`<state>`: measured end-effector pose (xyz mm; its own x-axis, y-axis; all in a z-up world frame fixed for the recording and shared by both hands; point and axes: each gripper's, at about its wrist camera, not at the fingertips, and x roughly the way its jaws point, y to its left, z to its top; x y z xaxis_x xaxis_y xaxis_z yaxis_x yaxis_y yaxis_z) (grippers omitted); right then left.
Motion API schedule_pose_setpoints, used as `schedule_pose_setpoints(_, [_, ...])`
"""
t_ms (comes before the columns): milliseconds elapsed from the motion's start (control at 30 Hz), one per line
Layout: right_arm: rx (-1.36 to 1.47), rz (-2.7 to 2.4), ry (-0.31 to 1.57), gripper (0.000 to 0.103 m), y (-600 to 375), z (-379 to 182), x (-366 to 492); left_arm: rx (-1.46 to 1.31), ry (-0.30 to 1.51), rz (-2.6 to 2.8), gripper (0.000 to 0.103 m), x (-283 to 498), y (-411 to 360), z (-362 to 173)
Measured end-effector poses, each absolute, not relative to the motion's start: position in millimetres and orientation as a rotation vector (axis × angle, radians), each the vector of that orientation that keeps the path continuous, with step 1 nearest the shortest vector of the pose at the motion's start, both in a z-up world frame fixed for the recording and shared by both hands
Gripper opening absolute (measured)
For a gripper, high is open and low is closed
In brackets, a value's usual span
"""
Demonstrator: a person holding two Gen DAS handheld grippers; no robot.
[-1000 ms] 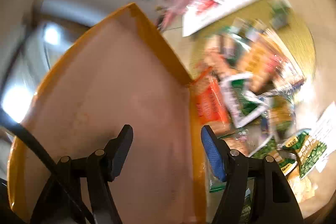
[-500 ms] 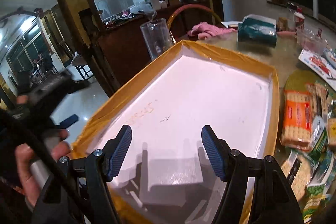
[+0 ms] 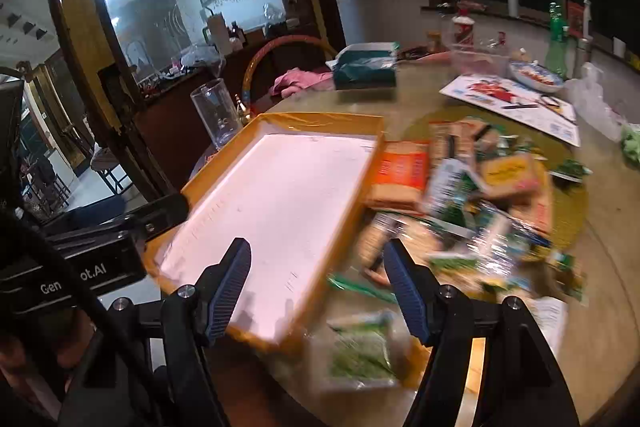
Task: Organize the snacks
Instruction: 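Grasp the yellow cheese-cracker bag with the right gripper while the left grasps a green pea bag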
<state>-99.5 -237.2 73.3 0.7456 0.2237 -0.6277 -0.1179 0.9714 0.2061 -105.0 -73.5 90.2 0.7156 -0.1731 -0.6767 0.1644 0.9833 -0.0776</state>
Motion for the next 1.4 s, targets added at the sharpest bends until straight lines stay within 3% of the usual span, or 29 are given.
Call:
schedule_pose_setpoints(67, [0.148, 0.172, 0.714, 0.069, -255.4, 75.9, -109.4, 0.040, 0.855, -0.214, 0.094, -106.6, -90.6, 85.6])
schedule_pose_setpoints(233, [0.229, 0.089, 0.738, 0.070, -300.1, 81.1, -128.4, 0.088, 0.820, -0.268, 0.095, -140.9, -110.4, 82.0])
schedule_pose_setpoints(433, [0.298, 0.044, 0.789, 0.071, -339.4, 58.4, -165.9, 0.077, 0.969, -0.349, 0.094, -140.4, -151.4, 61.6])
schedule_pose_setpoints(533, [0.387, 0.048, 0.808, 0.071, -359.3, 51.6, -166.7, 0.078, 0.919, -0.372, 0.094, -142.0, -162.7, 78.7])
schedule_pose_setpoints(667, [0.387, 0.057, 0.812, 0.071, -372.9, 47.4, -174.5, 0.203, 0.935, -0.361, 0.094, -149.6, -171.0, 59.6])
schedule_pose_setpoints(1400, [0.478, 0.050, 0.904, 0.070, -385.2, 18.4, -169.7, 0.116, 0.944, -0.412, 0.094, -148.8, -160.0, 47.7])
